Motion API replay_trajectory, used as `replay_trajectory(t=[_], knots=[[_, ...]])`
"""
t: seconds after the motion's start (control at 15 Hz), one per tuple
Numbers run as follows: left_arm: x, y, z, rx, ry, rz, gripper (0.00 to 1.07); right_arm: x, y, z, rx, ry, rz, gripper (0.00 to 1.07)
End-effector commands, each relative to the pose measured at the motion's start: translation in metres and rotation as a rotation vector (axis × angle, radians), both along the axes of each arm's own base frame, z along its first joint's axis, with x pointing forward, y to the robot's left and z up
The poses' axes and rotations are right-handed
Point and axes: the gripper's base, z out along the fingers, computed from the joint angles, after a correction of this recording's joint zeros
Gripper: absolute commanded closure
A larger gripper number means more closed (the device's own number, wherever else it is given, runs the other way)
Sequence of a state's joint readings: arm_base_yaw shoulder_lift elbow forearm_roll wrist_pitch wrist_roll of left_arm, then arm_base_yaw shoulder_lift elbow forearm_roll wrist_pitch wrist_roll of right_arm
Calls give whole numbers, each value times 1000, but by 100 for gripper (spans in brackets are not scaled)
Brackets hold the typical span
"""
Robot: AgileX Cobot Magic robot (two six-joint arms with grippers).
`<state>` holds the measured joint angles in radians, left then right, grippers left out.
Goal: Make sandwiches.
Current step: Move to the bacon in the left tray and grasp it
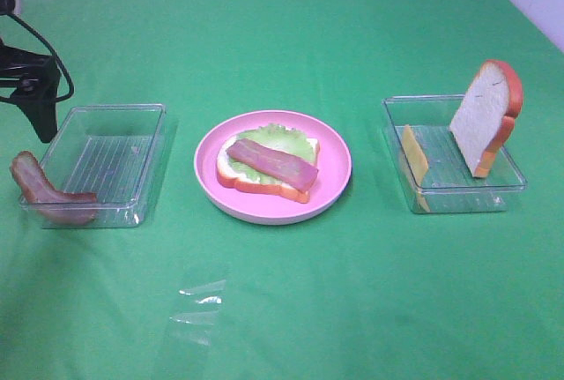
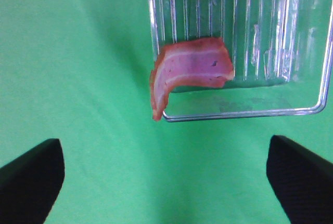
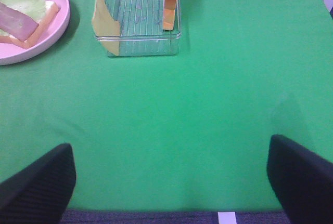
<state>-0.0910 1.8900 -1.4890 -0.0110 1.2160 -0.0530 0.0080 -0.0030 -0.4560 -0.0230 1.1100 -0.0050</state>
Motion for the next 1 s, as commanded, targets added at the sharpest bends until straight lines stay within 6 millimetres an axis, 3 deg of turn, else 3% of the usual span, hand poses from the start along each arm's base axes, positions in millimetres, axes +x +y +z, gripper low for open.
replay_trajectory(t=[0.07,0.4,0.73,0.8,0.87,1.0], knots=[[1,-1,-14,-7,48,0,10,-3,0,-1,-5,-23,3,12],[14,-2,-59,6,117,-17,10,-3,0,-1,-5,-23,3,12],[19,-2,-71,7,103,-24,12,-3,0,-1,-5,-23,3,12],[19,-2,-71,7,102,-40,15,-3,0,-1,-5,-23,3,12],[19,-2,-71,10,106,-44,32,-3,0,-1,-5,-23,3,12],[18,-2,-71,11,108,-38,45,-3,0,-1,-5,-23,3,12]])
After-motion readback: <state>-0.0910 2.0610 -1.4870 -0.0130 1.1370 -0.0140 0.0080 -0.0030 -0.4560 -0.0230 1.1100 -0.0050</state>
